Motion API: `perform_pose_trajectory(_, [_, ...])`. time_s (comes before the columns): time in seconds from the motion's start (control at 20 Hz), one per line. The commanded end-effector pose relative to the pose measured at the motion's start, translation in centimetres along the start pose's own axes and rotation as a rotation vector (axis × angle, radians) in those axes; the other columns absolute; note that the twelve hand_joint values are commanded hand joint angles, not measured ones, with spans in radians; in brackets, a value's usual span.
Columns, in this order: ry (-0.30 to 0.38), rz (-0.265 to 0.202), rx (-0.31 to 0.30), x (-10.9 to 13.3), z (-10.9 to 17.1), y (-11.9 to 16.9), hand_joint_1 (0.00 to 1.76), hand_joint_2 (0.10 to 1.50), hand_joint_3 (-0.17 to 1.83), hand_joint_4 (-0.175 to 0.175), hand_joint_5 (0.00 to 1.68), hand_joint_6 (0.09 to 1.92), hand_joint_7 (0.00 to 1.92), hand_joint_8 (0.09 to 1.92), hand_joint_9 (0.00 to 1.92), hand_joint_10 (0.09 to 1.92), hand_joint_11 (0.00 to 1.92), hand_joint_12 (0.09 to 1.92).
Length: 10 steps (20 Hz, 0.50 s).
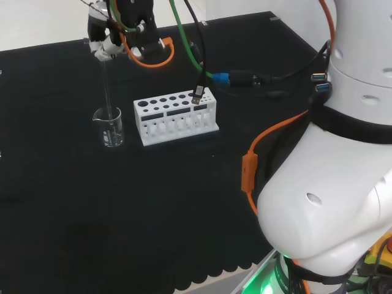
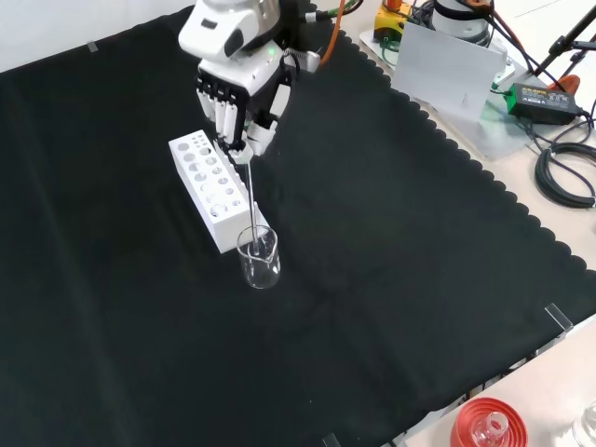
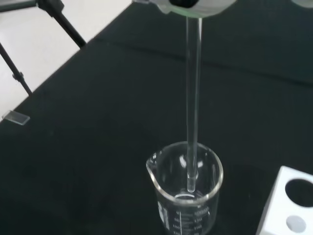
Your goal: Stir in the beaker to the left of the white test tube rack with the glass rod.
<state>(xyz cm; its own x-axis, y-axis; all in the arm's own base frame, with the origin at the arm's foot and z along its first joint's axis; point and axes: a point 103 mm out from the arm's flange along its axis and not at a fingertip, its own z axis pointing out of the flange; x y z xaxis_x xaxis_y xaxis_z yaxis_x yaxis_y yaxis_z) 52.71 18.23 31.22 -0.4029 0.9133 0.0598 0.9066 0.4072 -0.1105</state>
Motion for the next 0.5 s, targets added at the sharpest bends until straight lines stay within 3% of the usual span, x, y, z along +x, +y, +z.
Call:
perform_pose_trajectory(0.05, [-0.01,-0.01,0.023,0.1,1.9,0.8,1.3,1.06,0.0,-0.175,1.06,0.6,1.17,0.99,1.66,0.64,1.52,0.82])
perform_pose_trajectory(0.5, [0.015,-0.028,0.025,0.8,2.8,2.9,1.3,1.06,0.0,-0.175,1.06,0.6,1.17,0.99,1.66,0.64,1.52,0.83])
